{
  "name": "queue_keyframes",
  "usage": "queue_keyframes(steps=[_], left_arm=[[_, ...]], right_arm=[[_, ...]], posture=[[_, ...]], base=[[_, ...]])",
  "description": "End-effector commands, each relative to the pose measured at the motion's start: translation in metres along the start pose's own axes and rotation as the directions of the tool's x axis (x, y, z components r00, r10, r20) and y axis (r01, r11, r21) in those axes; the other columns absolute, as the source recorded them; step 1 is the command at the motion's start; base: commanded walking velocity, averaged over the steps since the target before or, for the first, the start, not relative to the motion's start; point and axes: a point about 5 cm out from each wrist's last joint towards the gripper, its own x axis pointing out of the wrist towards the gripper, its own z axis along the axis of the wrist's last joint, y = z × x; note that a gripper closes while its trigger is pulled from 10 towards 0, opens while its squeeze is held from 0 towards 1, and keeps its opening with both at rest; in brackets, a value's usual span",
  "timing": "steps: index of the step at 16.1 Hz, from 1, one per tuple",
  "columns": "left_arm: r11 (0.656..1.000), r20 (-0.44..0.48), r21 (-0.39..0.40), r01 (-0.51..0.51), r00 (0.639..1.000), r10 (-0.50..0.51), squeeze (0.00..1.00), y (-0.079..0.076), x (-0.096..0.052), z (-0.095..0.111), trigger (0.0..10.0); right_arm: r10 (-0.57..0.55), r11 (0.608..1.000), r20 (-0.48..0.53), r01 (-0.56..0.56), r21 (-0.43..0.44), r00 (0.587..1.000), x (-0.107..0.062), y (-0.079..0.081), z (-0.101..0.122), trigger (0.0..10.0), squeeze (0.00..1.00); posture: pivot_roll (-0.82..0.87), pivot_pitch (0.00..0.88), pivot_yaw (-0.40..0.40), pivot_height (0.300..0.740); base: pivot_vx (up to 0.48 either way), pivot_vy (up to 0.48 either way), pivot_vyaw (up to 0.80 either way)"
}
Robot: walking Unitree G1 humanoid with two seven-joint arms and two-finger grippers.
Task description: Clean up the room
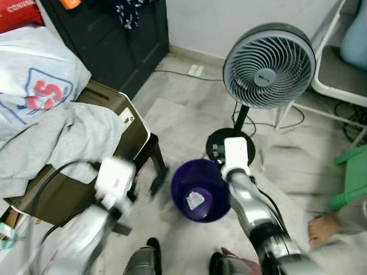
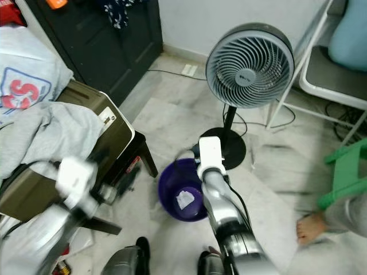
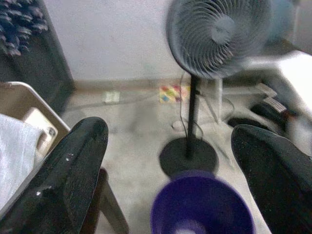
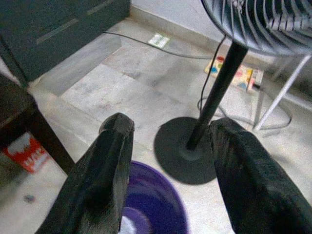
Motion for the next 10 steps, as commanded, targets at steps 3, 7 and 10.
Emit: queue_keyframes(steps=[3,7,10], left_arm=[[0.989,0.047,0.051,-0.138,0.990,0.136,0.00,0.012,0.023,-0.004,10.0],[0.952,0.076,0.080,-0.295,0.954,0.289,0.00,0.025,0.045,-0.008,10.0],[0.919,0.084,0.058,-0.391,0.919,0.385,0.00,0.036,0.058,-0.007,10.0]], right_arm=[[0.050,0.996,0.080,-0.044,-0.075,0.996,-0.012,-0.018,0.014,10.0,1.00],[0.023,0.997,0.087,-0.017,-0.069,0.996,-0.024,-0.042,0.014,10.0,1.00],[0.019,0.996,0.102,-0.010,-0.092,0.995,-0.025,-0.056,0.023,10.0,1.00]], posture=[[-0.05,0.084,0.000,0.740],[-0.09,0.000,0.001,0.740],[-0.10,0.000,-0.004,0.740]], base=[[0.000,0.000,0.00],[0.000,0.000,0.00],[0.000,0.000,0.00]])
